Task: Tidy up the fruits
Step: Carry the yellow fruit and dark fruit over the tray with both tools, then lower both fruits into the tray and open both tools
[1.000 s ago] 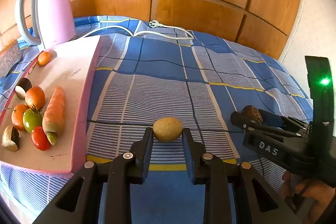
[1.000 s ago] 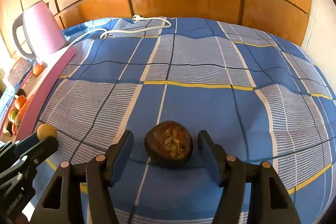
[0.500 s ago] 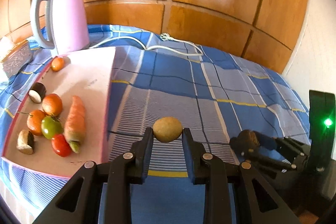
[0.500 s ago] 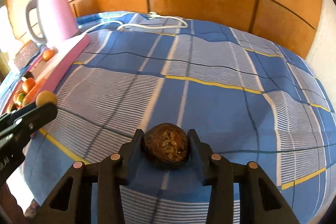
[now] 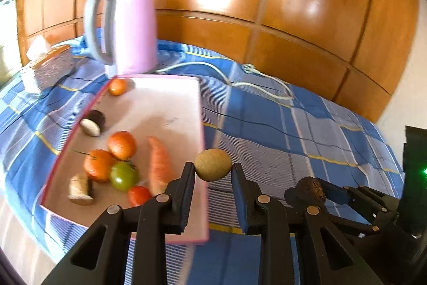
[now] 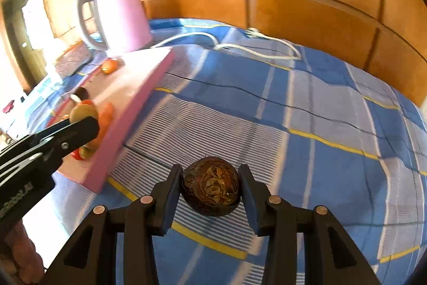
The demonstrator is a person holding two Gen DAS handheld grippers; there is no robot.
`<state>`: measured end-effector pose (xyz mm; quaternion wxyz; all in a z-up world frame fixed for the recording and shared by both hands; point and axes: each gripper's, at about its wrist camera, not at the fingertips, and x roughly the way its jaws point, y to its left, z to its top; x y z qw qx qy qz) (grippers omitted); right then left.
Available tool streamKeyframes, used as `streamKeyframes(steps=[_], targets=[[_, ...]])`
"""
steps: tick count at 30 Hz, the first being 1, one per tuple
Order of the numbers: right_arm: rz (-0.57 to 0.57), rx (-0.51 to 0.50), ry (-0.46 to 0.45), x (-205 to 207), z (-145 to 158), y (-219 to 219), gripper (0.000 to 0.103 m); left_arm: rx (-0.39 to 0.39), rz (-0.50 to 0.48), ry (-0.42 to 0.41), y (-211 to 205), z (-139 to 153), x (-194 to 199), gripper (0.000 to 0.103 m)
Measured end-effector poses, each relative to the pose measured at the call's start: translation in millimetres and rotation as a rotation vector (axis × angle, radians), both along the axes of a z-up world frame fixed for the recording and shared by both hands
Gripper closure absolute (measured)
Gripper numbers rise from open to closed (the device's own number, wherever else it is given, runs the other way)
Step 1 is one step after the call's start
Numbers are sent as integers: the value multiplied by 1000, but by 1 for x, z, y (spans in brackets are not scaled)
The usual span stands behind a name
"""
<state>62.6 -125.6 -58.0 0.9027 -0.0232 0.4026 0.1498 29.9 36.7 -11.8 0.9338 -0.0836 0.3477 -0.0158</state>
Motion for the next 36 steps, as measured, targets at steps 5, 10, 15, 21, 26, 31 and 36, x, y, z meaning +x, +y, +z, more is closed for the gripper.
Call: streamKeyframes(steps=[5, 10, 15, 21, 26, 31, 36], targets=[[89, 12, -4, 3, 8, 31, 60, 0, 76, 2, 30, 2, 2, 75], [162, 38, 8, 10, 14, 61, 60, 6, 135, 5, 54, 3, 2, 75], [207, 61, 15, 21, 21, 83, 60, 11, 174, 14, 72, 2, 4, 75], [238, 78, 28, 37, 25, 105, 60, 10, 213, 19, 89, 0, 11, 75], [253, 83, 37, 47, 24, 120, 60, 8, 235, 20, 103, 0, 20, 75], [261, 84, 48, 58, 22, 131, 60, -17, 243, 24, 118, 2, 36, 75], [264, 83, 48, 67, 21, 141, 60, -53, 243, 24, 130, 2, 49, 74]])
